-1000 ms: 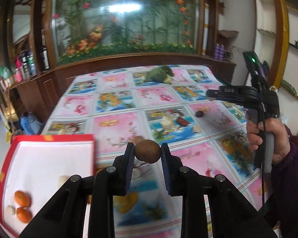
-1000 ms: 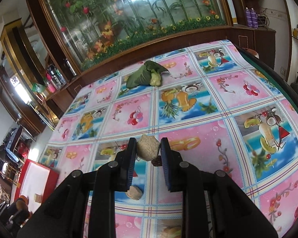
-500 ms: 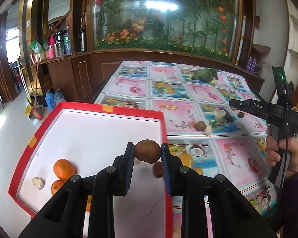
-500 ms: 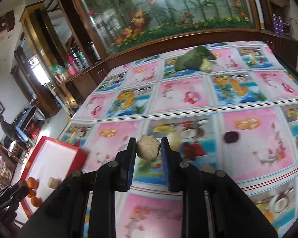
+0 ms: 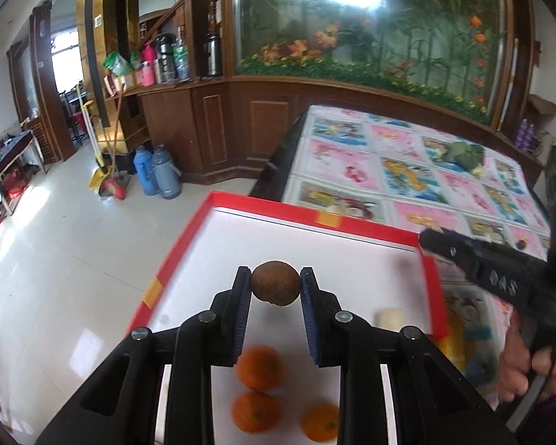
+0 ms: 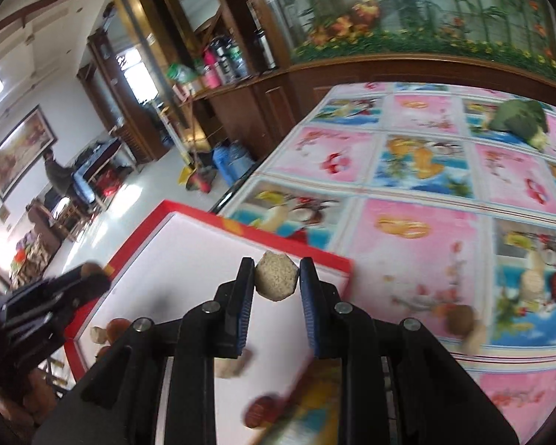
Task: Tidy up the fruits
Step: 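Carry the nut into the tray and release it while the right gripper releases the tan chunk there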
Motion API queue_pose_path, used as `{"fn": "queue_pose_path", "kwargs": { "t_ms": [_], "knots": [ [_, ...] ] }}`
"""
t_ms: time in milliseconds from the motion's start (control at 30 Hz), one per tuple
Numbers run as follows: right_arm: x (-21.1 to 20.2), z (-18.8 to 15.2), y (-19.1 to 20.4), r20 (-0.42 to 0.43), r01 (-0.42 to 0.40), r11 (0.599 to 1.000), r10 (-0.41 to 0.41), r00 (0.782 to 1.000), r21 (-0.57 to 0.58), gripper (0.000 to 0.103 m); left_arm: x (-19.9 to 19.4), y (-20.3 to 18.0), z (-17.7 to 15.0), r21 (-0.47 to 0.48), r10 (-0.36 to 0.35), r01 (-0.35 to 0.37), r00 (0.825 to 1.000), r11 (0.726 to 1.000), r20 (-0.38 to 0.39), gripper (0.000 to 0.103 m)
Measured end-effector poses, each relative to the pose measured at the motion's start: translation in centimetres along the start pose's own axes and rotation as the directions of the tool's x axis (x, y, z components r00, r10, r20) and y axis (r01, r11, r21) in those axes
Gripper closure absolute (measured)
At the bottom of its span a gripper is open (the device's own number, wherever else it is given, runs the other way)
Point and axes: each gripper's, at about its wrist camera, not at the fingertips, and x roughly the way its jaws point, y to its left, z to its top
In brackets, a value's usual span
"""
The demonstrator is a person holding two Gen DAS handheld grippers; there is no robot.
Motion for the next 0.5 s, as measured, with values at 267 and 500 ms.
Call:
{"fn": "queue_pose_path", "kwargs": {
  "t_ms": [267, 500],
  "knots": [
    [4.7, -1.1, 2.4, -0.161, 0.010, 0.997, -0.023, 0.987, -0.076, 0.076, 3.7, 1.4, -0.7, -0.012, 0.023, -0.025, 0.992, 1.000, -0.122, 0.077],
    [5.2, -1.4, 1.9, -0.203, 0.010, 0.997, -0.025, 0.979, -0.073, 0.076, 4.5, 1.6, -0.7, 0.010, 0.045, -0.044, 0.984, 0.999, -0.170, 0.077]
  ]
}}
